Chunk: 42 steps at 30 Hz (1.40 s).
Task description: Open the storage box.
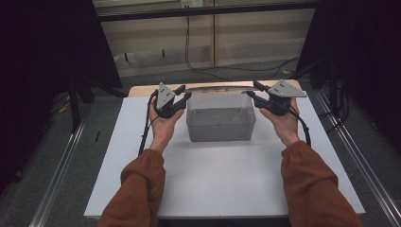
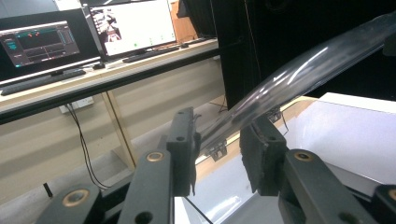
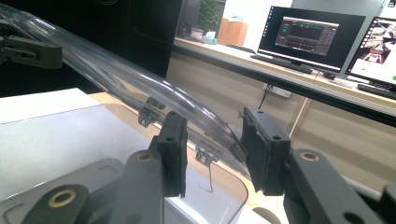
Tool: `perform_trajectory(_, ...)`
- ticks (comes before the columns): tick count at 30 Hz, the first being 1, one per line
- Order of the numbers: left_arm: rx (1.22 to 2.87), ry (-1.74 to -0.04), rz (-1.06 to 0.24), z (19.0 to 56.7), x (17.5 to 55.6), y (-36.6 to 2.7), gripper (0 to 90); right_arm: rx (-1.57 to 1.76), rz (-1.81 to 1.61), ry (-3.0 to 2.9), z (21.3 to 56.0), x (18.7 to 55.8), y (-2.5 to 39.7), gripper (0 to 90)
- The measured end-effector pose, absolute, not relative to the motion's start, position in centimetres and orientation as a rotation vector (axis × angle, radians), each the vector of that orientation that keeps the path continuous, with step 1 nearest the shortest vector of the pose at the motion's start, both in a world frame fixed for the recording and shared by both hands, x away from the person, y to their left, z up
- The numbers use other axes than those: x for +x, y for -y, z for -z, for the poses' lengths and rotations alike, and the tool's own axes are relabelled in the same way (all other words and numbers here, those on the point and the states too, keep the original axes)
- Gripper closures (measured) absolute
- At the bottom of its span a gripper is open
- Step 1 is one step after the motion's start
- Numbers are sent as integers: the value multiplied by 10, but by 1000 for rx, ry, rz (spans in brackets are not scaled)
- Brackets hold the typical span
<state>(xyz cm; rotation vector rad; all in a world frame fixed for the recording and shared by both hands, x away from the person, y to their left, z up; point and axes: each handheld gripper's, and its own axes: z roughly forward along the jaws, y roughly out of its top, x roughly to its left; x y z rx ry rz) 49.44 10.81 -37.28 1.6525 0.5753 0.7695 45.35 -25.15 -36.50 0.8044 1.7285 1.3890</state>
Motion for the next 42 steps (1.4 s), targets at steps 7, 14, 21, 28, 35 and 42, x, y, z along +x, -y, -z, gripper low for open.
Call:
perform_trajectory(7,1641,-590,-764,373,500,-108,686,819,-1408,-1735,363,459,251,604)
perform_trajectory(14,1649,-600,-764,370,506,-105,664,830,-1414,-1731,362,464,254,627)
perform_trajectory(21,1653,-613,-754,370,514,-102,666,835,-1421,-1717,361,468,255,644)
perform_trajectory(28,1650,-616,-758,366,519,-101,683,854,-1430,-1717,358,476,258,635)
perform_trajectory(35,1636,-629,-749,366,523,-102,701,873,-1413,-1726,360,486,256,576)
perform_trajectory(42,1652,-618,-761,366,525,-103,714,891,-1411,-1741,364,496,254,575)
